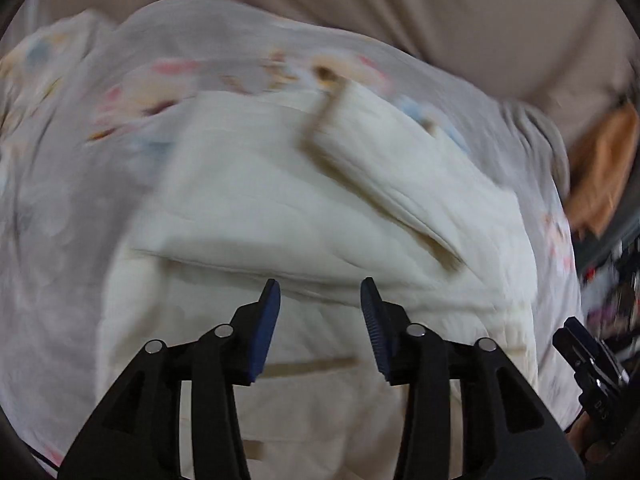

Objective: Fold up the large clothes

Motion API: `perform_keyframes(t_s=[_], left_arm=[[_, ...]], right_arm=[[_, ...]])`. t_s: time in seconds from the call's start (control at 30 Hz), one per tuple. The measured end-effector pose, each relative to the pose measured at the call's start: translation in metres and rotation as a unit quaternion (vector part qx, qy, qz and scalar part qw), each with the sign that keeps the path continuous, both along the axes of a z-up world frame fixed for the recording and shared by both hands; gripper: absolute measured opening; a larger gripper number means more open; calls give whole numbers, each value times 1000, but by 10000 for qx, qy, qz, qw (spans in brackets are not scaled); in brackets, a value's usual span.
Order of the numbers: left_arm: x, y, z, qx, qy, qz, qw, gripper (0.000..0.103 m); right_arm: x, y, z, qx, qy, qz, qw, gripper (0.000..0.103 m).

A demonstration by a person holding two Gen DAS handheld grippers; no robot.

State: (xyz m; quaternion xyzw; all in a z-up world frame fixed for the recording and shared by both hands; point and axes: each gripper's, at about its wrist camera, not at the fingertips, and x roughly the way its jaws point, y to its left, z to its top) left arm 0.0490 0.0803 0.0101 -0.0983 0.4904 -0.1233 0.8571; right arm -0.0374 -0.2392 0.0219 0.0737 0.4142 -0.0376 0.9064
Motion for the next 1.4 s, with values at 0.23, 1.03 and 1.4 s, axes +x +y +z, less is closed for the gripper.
perform_keyframes(t_s=[0.23, 1.03, 1.4], left_arm=[[44, 67, -51, -743, 820, 1116, 9876, 41], [67, 79, -66, -1283, 974, 1923, 9680, 38], [57, 93, -68, -457, 767, 1803, 9795, 9]], right_arm=[[119, 85, -32, -598, 197, 1104, 9919, 60], [76, -125, -61, 1458, 215, -1922, 9702, 62], [49, -98, -73, 1687, 384, -1407, 9748, 10]])
